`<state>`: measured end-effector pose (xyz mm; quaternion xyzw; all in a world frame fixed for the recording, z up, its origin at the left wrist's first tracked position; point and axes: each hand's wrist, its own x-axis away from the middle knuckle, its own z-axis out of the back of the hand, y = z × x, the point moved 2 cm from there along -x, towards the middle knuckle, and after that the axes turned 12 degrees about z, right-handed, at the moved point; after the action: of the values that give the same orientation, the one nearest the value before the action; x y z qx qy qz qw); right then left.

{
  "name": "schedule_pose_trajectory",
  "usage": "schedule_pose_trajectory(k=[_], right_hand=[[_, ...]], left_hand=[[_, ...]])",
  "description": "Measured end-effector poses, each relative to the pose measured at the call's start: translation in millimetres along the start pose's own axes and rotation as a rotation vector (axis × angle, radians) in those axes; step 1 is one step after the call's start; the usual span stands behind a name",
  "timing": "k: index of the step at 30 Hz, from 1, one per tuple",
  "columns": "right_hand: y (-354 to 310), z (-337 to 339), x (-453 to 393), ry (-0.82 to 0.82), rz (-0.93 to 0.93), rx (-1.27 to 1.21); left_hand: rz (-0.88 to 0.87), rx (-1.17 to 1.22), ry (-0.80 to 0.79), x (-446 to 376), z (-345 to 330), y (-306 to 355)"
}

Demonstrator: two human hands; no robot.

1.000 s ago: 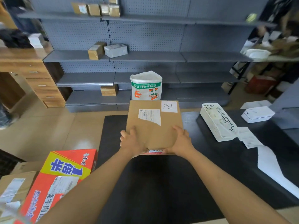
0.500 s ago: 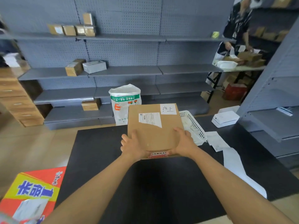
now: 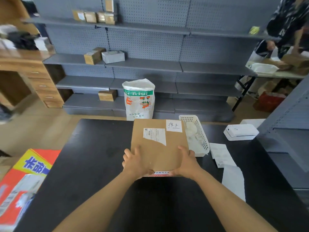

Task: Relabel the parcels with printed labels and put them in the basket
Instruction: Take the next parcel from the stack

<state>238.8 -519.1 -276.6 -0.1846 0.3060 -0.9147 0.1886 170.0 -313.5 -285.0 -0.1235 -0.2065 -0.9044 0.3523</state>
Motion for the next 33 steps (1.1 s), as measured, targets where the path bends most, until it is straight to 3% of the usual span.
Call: schedule_pose_trajectory(k=[18,27,33], right_hand=[[45.2,-70.4,-23.6,-0.205,-0.162,0.08],[50.2,-55.6,-33.3,-0.421,-0.112,0.344],[46.0,-47.8,-45.3,-0.33,0.037,0.459]], left_hand=[[0.009,-0.061,-0.174,-29.0,-66.1,-30.4],[-0.043,-0.267,-0.336,-34.9,-44.0,-21.6],[-0.016,-0.397,-0.421,-43.9,-31.3,-14.4]])
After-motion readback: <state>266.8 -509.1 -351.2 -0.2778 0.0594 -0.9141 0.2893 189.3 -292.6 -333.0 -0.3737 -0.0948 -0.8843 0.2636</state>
